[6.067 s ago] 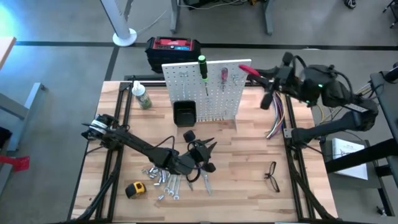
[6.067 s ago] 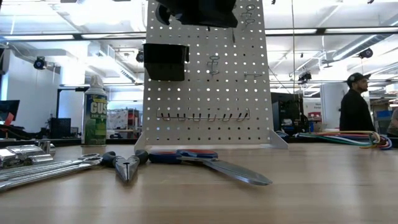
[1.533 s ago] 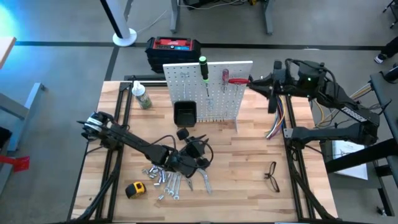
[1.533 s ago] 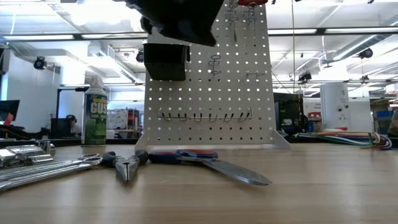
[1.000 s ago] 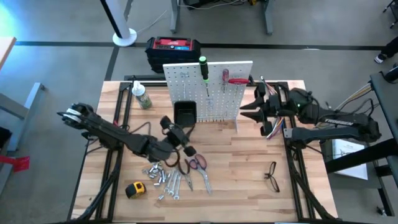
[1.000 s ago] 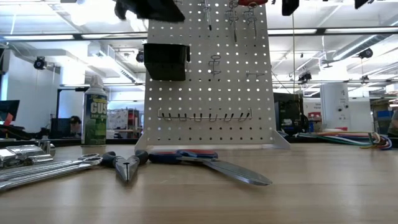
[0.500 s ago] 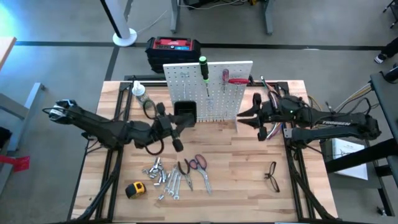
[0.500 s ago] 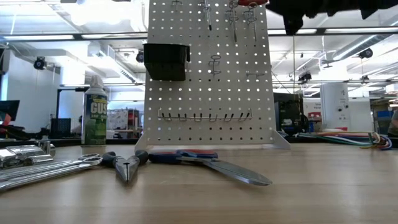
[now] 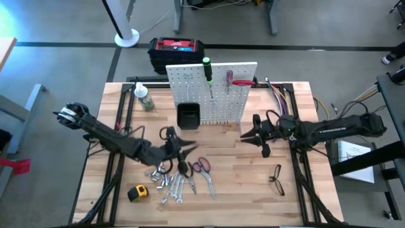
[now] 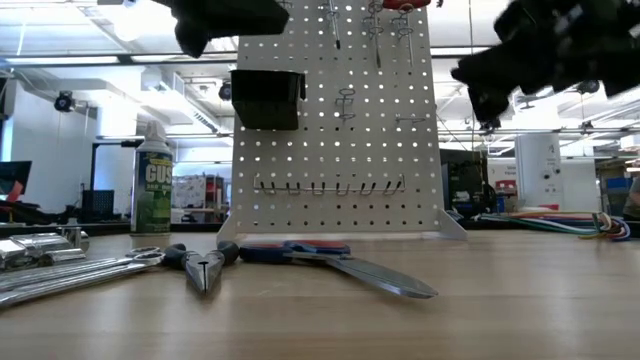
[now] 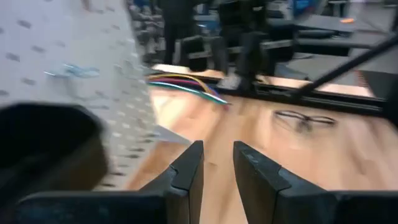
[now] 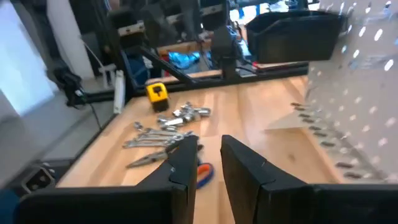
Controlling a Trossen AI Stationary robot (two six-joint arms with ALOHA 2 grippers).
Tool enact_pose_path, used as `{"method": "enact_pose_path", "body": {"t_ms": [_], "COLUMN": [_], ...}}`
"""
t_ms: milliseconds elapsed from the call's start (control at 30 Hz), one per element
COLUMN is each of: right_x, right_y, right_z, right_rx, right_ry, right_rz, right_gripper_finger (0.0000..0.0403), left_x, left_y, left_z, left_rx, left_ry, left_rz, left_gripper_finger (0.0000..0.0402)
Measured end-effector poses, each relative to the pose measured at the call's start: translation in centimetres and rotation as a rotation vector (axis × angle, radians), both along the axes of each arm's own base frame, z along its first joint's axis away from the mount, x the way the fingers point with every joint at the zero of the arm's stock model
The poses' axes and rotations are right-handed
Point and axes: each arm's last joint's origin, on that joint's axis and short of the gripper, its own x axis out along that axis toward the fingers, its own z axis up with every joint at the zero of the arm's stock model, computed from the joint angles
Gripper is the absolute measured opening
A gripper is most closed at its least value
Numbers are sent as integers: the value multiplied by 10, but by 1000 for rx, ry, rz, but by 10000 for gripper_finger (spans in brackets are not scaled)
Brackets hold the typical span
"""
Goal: Hang tools onto peg board
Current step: Hang the blue scissors on the pegboard
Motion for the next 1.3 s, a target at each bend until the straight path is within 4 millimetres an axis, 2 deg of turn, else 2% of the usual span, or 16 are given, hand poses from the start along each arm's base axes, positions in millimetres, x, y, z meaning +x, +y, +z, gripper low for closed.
{"method": "enact_pose_path", "body": {"t_ms": [133, 267, 433, 633, 800, 967, 1300], "right_x": [-6, -8, -6, 5, 20, 43, 97], "right_y": [2, 5, 12, 21, 28, 32, 55], "right_z": [-22, -31, -33, -29, -28, -34, -52], "right_rx": [75, 109, 112, 107, 134, 301, 292], "right_ry": [14, 22, 14, 35, 80, 152, 277], "right_rz": [-31, -80, -131, -105, -166, -290, -256], "right_gripper_finger": [50, 48, 51, 57, 47, 36, 47], "left_x": [-9, -11, -8, -2, 3, 7, 5], "left_y": [-8, -9, -11, -14, -19, -20, -19], "left_z": [-16, -30, -43, -65, -85, -101, -104], "left_rx": [-62, -95, -97, -138, -211, -262, -331], "left_ry": [43, 91, 136, 180, 239, 268, 321], "left_rz": [32, 78, 80, 95, 71, 109, 87], "left_gripper_finger": [76, 76, 76, 76, 76, 76, 77]}}
